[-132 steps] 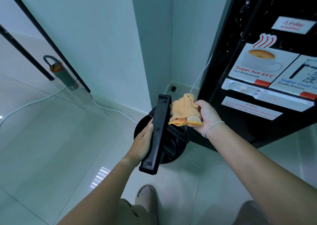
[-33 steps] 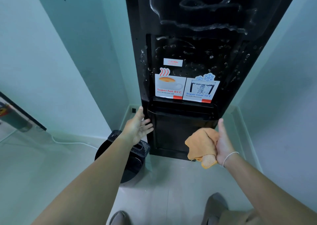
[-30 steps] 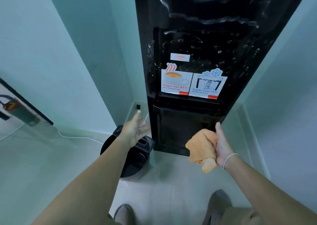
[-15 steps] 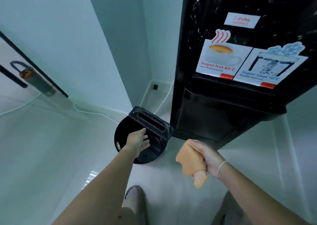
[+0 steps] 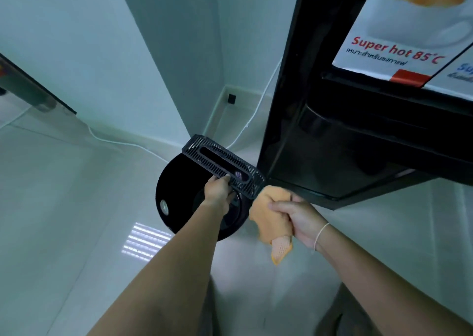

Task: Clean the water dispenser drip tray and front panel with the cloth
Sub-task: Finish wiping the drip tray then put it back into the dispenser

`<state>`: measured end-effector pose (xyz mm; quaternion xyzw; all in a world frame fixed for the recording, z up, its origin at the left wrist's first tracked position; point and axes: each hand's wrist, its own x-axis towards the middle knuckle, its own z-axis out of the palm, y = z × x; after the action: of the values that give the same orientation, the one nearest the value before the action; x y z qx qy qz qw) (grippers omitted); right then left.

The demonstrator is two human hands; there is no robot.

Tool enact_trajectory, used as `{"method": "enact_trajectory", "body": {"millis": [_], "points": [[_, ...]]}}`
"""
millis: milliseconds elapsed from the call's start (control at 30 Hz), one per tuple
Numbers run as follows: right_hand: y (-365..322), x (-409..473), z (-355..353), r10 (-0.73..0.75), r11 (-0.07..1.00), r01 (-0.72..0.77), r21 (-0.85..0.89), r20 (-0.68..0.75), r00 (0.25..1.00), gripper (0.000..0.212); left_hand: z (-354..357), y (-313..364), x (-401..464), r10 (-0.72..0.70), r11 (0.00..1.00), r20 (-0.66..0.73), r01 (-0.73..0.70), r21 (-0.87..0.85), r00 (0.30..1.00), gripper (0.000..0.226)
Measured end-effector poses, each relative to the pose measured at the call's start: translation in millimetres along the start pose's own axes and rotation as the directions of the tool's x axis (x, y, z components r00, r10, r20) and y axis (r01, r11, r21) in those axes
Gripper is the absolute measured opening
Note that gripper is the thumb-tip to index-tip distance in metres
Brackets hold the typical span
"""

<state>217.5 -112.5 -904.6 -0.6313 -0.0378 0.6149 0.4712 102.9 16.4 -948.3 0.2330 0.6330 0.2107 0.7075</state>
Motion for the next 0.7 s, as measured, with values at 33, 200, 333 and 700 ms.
{"method": "enact_trajectory", "body": {"millis": [33, 200, 333, 700], "points": [[0, 2, 1, -0.005, 1.0, 0.005, -0.006, 0.001, 1.0, 0.034, 0, 1, 0, 0.006, 1.0, 0.003, -0.006, -0.009, 1.0, 0.012], [-7, -4, 14, -0.065, 0.996, 0.064, -0.068, -0.025, 0.998, 0.036, -11, 11, -17, 0.052, 0.999, 0.039, -0.051, -0.017, 0.998, 0.017], [-17, -16, 34, -0.233, 0.966, 0.216, -0.145, -0.11, 0.966, 0.035, -23, 26, -43, 0.116, 0.993, 0.073, -0.114, -0.039, 0.99, 0.023], [-19, -46, 103, -0.759, 0.254, 0.523, -0.813, 0.168, 0.63, 0.043, -39, 55, -116, 0.274, 0.956, 0.268, -0.293, 0.033, 0.924, 0.026]]}}
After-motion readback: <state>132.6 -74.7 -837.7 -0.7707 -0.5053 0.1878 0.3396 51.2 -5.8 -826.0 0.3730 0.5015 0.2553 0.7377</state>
